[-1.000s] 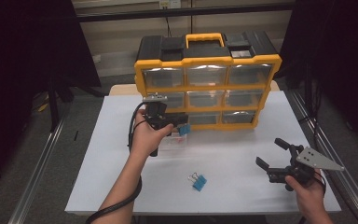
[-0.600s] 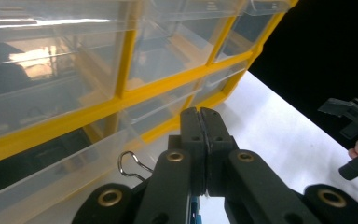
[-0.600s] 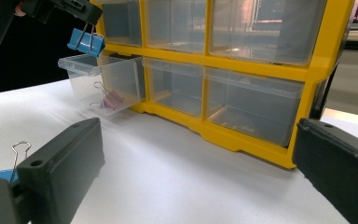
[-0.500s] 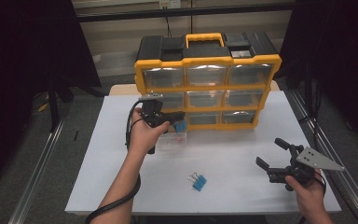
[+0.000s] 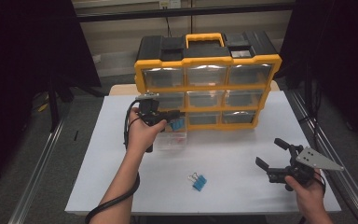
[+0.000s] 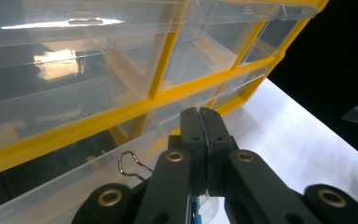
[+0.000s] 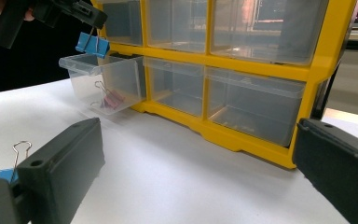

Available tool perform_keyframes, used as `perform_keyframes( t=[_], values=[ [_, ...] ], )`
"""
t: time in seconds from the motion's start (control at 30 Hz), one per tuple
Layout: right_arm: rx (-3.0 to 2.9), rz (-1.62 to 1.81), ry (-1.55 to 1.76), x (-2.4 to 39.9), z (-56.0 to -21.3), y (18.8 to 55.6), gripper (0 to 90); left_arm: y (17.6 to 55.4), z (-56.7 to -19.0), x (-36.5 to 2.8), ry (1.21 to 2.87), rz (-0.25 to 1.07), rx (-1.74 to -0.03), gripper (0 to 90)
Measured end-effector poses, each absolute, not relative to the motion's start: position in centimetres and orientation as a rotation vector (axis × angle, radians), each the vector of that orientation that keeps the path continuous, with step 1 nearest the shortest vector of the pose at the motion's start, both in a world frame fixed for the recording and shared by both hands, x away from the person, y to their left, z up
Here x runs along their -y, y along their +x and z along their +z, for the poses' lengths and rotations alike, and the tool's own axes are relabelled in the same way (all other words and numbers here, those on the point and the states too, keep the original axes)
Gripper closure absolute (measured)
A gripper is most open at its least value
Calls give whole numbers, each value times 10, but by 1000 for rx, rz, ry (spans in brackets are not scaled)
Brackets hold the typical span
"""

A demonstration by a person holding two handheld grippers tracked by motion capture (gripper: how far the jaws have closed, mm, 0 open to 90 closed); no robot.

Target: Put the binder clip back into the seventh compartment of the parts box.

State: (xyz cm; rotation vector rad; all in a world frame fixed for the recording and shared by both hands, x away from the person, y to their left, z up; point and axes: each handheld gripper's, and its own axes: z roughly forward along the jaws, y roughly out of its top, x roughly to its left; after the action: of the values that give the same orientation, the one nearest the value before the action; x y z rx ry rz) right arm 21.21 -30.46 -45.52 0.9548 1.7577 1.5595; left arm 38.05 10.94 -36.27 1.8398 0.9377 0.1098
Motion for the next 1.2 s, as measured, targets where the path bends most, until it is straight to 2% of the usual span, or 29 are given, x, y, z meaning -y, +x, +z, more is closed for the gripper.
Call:
perform_keyframes(
  t=[1.2],
  values=[
    [-1762, 1560, 955, 304, -456, 212, 15, 384, -373, -125, 1831, 174, -987, 889]
  ],
)
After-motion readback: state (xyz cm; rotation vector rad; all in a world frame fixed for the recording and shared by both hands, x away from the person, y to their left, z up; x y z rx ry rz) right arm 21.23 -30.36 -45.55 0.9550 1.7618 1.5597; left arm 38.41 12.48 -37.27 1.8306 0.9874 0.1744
